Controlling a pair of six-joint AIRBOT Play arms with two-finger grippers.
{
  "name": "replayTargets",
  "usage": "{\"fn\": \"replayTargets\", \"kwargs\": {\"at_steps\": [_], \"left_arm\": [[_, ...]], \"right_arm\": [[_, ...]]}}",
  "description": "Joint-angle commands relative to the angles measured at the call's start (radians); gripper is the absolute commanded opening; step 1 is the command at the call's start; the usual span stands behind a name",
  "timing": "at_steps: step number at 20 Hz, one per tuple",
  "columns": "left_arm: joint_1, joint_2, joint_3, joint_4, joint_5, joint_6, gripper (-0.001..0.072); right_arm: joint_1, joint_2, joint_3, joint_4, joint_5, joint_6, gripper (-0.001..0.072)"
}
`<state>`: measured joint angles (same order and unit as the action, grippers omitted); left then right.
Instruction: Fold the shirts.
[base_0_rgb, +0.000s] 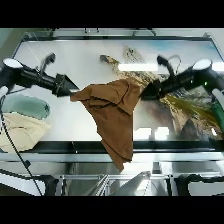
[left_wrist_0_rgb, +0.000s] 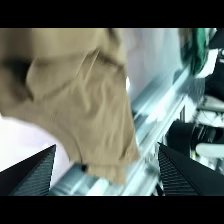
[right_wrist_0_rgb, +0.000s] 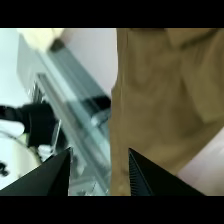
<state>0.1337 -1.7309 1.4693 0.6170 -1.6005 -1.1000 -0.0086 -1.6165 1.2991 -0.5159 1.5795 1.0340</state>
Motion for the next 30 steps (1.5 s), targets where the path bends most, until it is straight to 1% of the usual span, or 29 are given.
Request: {"fn": "replayTargets", "kwargs": {"at_steps": [1,3,5,7,9,10,15,19,20,21,22,23,24,25,26,27,28,30], "left_arm": [[-0.039,-0.003,-0.147,0.048,0.037,-0.006,0.0696],[-0.083,-0.003,-0.214,0.05,0.061,-0.004,0.0695],[-0.132,-0.003,-0.257,0.087,0.111,-0.004,0.0696],[-0.174,-0.003,-0.276,0.125,0.164,-0.005,0.0695],[-0.205,-0.004,-0.29,0.125,0.196,-0.005,0.0695],[-0.222,-0.004,-0.296,0.126,0.21,-0.005,0.0695],[-0.296,-0.008,-0.301,0.125,0.302,-0.005,0.0694],[-0.335,-0.081,-0.271,0.123,0.281,-0.013,0.0694],[-0.345,-0.1,-0.26,0.121,0.275,-0.023,0.0651],[-0.359,-0.116,-0.245,0.121,0.264,-0.024,0.0476],[-0.373,-0.125,-0.229,0.12,0.26,-0.024,0.0347],[-0.388,-0.127,-0.206,0.118,0.257,-0.023,0.0268],[-0.401,-0.127,-0.181,0.116,0.256,-0.023,0.0205],[-0.412,-0.127,-0.149,0.116,0.248,-0.023,0.0117],[-0.418,-0.127,-0.106,0.116,0.22,-0.023,0.0014],[-0.418,-0.125,-0.066,0.113,0.181,-0.024,0.0019],[-0.418,-0.112,-0.027,0.096,0.14,-0.027,0.0018],[-0.406,-0.054,0.042,0.013,0.077,-0.028,0.0018]], "right_arm": [[-0.004,0.063,-0.298,-0.016,0.005,-0.064,0.0377],[-0.002,0.109,-0.469,-0.016,-0.071,-0.086,0.0377],[-0.002,0.142,-0.594,-0.016,-0.165,-0.117,0.0378],[-0.001,0.148,-0.649,-0.019,-0.278,-0.137,0.0378],[0.008,0.145,-0.668,-0.031,-0.403,-0.125,0.038],[0.024,0.145,-0.67,-0.031,-0.436,-0.117,0.038],[0.139,0.145,-0.67,-0.023,-0.522,-0.083,0.038],[0.151,0.145,-0.67,-0.006,-0.529,-0.076,0.038],[0.154,0.145,-0.67,0.005,-0.529,-0.076,0.038],[0.164,0.145,-0.67,0.016,-0.529,-0.077,0.038],[0.175,0.145,-0.67,0.027,-0.53,-0.077,0.038],[0.19,0.145,-0.67,0.045,-0.529,-0.077,0.0379],[0.206,0.145,-0.67,0.073,-0.529,-0.09,0.0377],[0.217,0.145,-0.669,0.108,-0.524,-0.111,0.031],[0.223,0.145,-0.669,0.155,-0.499,-0.148,0.0099],[0.222,0.146,-0.665,0.199,-0.459,-0.18,0.002],[0.22,0.15,-0.648,0.223,-0.4,-0.202,0.0019],[0.204,0.183,-0.578,0.219,-0.314,-0.203,0.0018]]}}
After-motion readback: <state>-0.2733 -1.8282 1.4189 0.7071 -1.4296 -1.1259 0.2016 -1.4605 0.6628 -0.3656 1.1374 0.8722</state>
